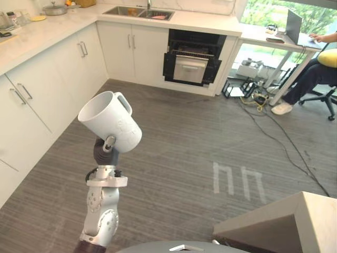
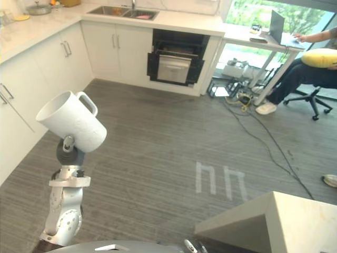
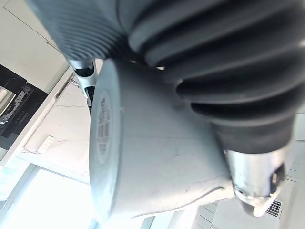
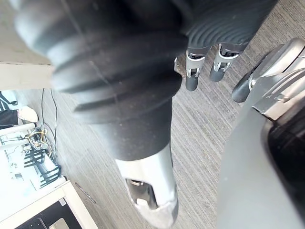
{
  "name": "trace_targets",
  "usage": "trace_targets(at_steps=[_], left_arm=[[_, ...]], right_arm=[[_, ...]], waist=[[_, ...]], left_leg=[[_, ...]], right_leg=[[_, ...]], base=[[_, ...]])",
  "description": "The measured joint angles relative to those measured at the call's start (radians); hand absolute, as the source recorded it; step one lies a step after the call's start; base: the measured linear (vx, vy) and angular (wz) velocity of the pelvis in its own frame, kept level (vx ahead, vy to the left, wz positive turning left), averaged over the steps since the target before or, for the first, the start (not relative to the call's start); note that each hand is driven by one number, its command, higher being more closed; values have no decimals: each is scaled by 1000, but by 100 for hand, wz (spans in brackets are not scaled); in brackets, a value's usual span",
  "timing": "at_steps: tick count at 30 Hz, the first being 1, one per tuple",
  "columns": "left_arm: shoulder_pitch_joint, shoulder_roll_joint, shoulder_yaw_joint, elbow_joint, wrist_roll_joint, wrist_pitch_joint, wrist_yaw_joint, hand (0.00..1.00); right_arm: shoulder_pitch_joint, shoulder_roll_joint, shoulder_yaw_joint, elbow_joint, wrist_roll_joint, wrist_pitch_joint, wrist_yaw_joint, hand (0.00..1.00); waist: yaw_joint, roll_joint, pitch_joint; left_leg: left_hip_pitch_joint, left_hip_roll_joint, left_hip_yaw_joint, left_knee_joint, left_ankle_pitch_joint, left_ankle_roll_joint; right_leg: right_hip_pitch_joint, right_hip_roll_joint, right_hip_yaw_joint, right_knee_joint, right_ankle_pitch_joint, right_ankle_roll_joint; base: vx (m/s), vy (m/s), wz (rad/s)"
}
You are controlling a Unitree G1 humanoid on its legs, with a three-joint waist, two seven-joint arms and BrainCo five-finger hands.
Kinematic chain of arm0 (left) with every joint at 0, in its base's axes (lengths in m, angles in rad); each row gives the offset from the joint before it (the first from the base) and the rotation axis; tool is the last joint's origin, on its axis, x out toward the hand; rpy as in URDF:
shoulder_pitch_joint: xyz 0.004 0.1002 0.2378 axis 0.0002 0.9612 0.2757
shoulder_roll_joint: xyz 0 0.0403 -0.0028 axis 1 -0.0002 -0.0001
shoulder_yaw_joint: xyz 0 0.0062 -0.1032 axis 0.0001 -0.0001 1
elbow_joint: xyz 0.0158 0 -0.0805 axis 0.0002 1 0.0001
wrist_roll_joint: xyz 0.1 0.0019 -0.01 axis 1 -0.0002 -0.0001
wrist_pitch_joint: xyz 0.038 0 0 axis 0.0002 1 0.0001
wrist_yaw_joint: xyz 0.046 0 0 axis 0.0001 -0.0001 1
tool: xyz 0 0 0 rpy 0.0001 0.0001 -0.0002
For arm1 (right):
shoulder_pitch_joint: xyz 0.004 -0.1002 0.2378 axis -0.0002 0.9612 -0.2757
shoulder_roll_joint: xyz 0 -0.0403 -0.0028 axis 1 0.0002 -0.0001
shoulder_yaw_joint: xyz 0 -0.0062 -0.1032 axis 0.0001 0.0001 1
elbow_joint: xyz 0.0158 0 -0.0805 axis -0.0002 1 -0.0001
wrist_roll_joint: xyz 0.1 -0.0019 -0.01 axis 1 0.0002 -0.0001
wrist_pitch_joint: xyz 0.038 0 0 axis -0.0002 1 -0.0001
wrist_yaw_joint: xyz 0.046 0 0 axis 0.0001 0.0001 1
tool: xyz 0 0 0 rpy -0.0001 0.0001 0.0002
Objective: Walk over to the sink, pick up the cup, carry it to the dishwasher, place the cup inside the dishwasher, then close the dishwasher door
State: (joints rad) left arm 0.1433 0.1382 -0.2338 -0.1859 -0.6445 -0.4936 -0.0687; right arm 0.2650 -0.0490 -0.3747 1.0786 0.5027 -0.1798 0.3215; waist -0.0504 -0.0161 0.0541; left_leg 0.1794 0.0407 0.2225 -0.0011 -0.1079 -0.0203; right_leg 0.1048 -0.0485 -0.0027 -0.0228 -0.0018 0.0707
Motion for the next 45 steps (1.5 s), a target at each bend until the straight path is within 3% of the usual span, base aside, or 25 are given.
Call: trace_targets(at_steps=[8,10,12,13,14,15,17,18,20,22,23,24,27,29,30,31,32,33,34,35,36,39,41,43,45], left_arm=[[24,0,0,0,0,0,-1,100],[34,-6,1,0,1,0,-1,100],[72,-45,12,-22,0,0,-2,100],[93,-59,21,-42,0,0,-2,100],[119,-69,35,-80,-1,-1,-2,100],[118,-82,34,-84,-2,-4,-5,100],[116,-99,35,-83,-5,-5,-15,100],[108,-100,37,-78,-8,-5,-33,100],[101,-101,38,-77,-21,-5,-57,100],[101,-102,39,-87,-21,-13,-70,100],[100,-104,41,-96,-21,-17,-69,100],[100,-105,45,-97,-20,-18,-68,100],[67,-111,82,-101,-22,-19,-74,100],[68,-108,84,-101,-23,-16,-78,100],[68,-105,79,-101,-23,-15,-80,100],[66,-97,70,-101,-24,-5,-87,100],[64,-80,52,-101,-23,5,-89,100],[63,-67,35,-105,-22,9,-89,100],[61,-62,25,-110,-20,14,-89,100],[55,-62,5,-111,-16,16,-85,100],[43,-60,-10,-112,3,17,-71,100],[-6,-61,-19,-109,15,31,-54,100],[-37,-62,-21,-100,10,39,-44,100],[-44,-64,-27,-92,-1,41,-46,100],[-35,-69,-26,-84,-23,38,-48,100]], right_arm=[[4,-1,-28,0,-6,0,8,0],[8,-2,-37,1,-14,0,14,0],[17,-13,-38,1,-28,0,39,0],[19,-15,-33,0,-31,1,43,0],[22,-19,-26,-2,-35,1,45,0],[22,-28,-21,0,-37,4,45,0],[12,-42,-22,5,-40,9,46,0],[-6,-62,-26,5,-39,9,46,0],[-25,-88,-39,5,-41,7,47,0],[-33,-108,-40,6,-70,3,47,0],[-38,-111,-39,7,-94,-1,48,0],[-42,-111,-39,8,-106,-1,47,0],[-77,-76,-37,41,-132,0,45,0],[-67,-58,-34,51,-151,7,39,0],[-61,-54,-31,51,-157,7,39,0],[-55,-47,-31,50,-157,6,40,0],[-40,-35,-31,48,-156,1,41,0],[-33,-28,-31,47,-156,-3,41,0],[-30,-25,-31,47,-156,-9,42,0],[-27,-23,-33,45,-156,-23,46,0],[-22,-22,-34,35,-156,-41,50,0],[-24,-8,-48,35,-152,-63,50,0],[-20,13,-71,25,-141,-73,49,0],[1,34,-71,-7,-134,-82,48,0],[33,45,-22,-24,-113,-82,46,0]], waist=[[-9,35,2],[-11,36,6],[-1,68,12],[3,73,12],[14,70,19],[14,84,31],[19,61,34],[24,66,66],[25,63,82],[33,64,82],[42,63,82],[51,56,79],[54,23,88],[61,13,84],[63,8,75],[62,1,64],[59,-7,57],[58,-16,56],[53,-21,58],[45,-21,57],[34,-16,56],[-7,-6,56],[-19,15,63],[-21,27,68],[-21,-4,56]], left_leg=[[5,-15,-11,3,11,19],[-33,-9,-30,66,-37,16],[-95,39,-32,241,-140,3],[-103,55,-25,281,-159,-8],[-139,94,-15,432,-194,-27],[-261,138,-6,667,-177,-35],[-377,172,7,866,-118,-21],[-393,175,35,853,-157,-19],[-409,134,57,702,-166,-27],[-401,69,23,438,-82,-33],[-383,38,-12,351,29,-21],[-369,18,-19,342,48,2],[-408,-34,-24,462,-54,79],[-387,-50,-17,497,-117,92],[-365,-56,-5,484,-131,102],[-331,-65,4,461,-148,109],[-274,-81,6,422,-158,109],[-220,-98,7,384,-159,110],[-186,-105,6,359,-160,111],[-131,-108,6,315,-163,111],[-82,-107,3,269,-149,110],[-8,-77,-11,213,-152,103],[25,-36,-32,197,-170,71],[66,13,-37,195,-195,28],[89,33,-50,244,-247,-46]], right_leg=[[1,-14,-12,15,0,1],[-5,-11,-15,47,-29,-1],[-22,23,-21,141,-93,-19],[-36,33,-21,188,-119,-31],[-38,46,-11,234,-169,-49],[-39,53,-40,265,-196,-57],[-18,33,-70,267,-204,-61],[21,19,-82,253,-207,-57],[55,-17,-97,231,-217,-40],[84,-44,-94,202,-229,-18],[105,-55,-80,183,-240,1],[114,-60,-57,168,-247,12],[117,-94,-3,221,-280,65],[95,-111,10,333,-289,78],[66,-120,17,423,-289,88],[6,-123,23,625,-277,127],[-46,-120,18,823,-221,176],[-69,-125,-5,923,-152,167],[-82,-127,-32,984,-138,134],[-124,-124,-86,1066,-170,57],[-173,-116,-129,1085,-213,22],[-307,-72,-153,935,-310,-21],[-361,-42,-157,766,-304,-23],[-380,-8,-121,579,-239,-23],[-386,-13,-46,401,-51,-32]], base=[[-73,-12,3],[-99,-44,13],[-81,-83,3],[42,-60,-17],[51,-52,14],[51,-62,35],[80,-26,58],[150,49,46],[156,116,35],[185,182,12],[206,206,-13],[293,271,-27],[333,208,3],[306,182,0],[301,134,-13],[396,140,-17],[423,130,-22],[425,80,-17],[400,46,-19],[430,20,-11],[327,-6,-4],[334,-56,23],[372,-99,28],[385,-146,23],[425,-233,26]])
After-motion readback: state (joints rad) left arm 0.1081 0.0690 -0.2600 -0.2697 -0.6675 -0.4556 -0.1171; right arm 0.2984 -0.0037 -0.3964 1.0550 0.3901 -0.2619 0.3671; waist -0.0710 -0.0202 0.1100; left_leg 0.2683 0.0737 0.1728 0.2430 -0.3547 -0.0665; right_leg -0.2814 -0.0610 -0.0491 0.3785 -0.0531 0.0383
